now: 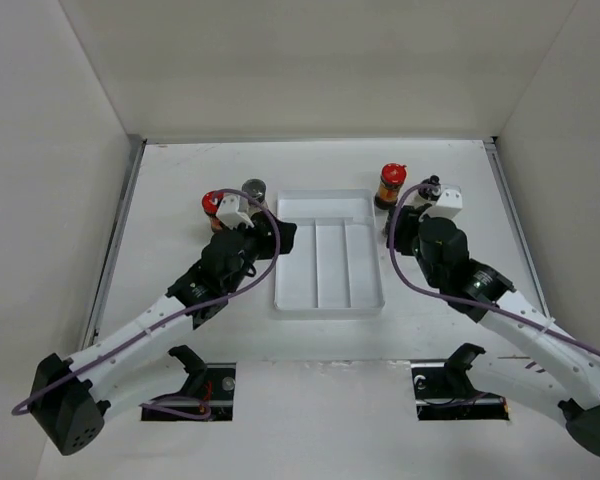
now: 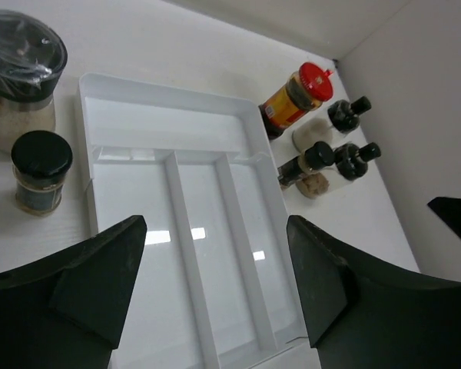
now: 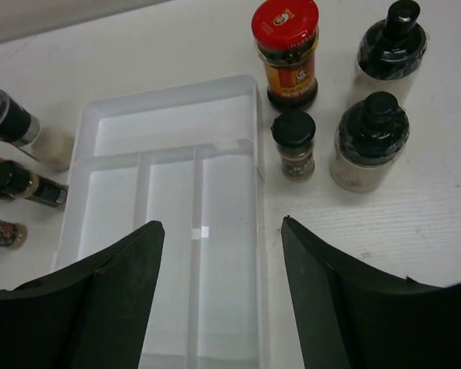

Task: Organize the condiment bottles

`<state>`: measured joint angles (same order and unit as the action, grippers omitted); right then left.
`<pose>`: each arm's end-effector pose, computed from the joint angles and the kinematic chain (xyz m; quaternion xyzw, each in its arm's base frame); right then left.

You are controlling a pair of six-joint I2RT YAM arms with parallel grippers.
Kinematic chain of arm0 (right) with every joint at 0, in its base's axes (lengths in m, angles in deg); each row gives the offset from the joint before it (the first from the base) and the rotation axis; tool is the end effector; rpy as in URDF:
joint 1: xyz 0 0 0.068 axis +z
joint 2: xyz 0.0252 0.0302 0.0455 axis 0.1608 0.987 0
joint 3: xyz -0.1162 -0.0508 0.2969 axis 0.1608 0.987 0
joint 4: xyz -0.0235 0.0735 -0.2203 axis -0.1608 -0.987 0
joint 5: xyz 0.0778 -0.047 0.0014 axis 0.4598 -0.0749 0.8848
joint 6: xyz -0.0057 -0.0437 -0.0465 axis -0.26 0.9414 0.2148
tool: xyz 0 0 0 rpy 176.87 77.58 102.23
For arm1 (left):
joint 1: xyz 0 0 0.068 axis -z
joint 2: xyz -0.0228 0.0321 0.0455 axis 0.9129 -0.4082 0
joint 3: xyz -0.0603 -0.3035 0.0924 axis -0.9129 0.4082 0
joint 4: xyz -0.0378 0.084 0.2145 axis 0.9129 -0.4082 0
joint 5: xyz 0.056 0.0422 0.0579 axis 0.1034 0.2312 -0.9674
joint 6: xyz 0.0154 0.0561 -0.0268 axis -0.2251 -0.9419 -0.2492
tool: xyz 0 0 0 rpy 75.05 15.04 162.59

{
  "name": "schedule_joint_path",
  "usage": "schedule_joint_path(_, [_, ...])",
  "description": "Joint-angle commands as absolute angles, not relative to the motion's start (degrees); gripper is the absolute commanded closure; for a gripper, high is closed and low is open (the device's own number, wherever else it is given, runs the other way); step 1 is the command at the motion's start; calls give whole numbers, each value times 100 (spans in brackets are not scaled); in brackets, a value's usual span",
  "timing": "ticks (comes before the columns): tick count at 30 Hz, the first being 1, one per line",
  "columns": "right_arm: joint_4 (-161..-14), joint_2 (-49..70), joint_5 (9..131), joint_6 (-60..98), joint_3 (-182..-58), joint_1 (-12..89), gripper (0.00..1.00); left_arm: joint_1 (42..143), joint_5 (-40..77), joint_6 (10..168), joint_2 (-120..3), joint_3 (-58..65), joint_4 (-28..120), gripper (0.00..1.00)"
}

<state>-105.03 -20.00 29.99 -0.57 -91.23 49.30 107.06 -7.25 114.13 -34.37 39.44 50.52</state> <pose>0.1276 0.0722 0.3607 0.0615 0.8069 0.1013 0.5786 0.1350 -0.0982 0.3428 -0.0722 0.7524 -0.3163 0.5732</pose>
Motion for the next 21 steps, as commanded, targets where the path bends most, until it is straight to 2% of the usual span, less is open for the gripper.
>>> schedule_joint_path(1, [-9717, -1903, 3266, 208, -9193, 4762, 43, 10753, -832, 11282, -3615, 3822, 5336, 26])
schedule_joint_path(3, [-9620, -1736, 3459, 305, -9341, 4587, 66, 10735, -762, 11186, -3737, 3857, 5617, 26])
schedule_joint_path(6, [-9610, -1394, 3740, 349, -9640, 4270, 87, 10787, -709, 10905, -4010, 3910, 6101, 38])
schedule_joint_path(8, [-9610, -1078, 3899, 385, -9895, 4016, 92, 10919, -674, 10764, -4107, 3936, 6295, 47])
schedule_joint_path(11, [-9689, -568, 3961, 481, -10317, 3690, 93, 11165, -482, 10623, -4046, 4278, 7039, 71])
schedule_joint_path(12, [-9724, -384, 3909, 542, -10457, 3576, 91, 11227, -437, 10623, -4011, 4392, 7234, 74])
schedule_joint_path(13, [-9742, -199, 3873, 586, -10580, 3462, 85, 11297, -376, 10632, -3958, 4515, 7453, 77])
schedule_joint_path(17, [-9567, 495, 3724, 692, -10958, 3048, 45, 11473, -305, 10640, -3835, 4929, 7999, 75])
schedule_joint_path(18, [-9497, 706, 3767, 745, -11064, 2960, 38, 11473, -314, 10666, -3817, 5017, 8088, 73])
schedule_joint_path(21, [-9566, 1356, 4004, 955, -11573, 2872, 27, 11377, -305, 10772, -3808, 5167, 8211, 66])
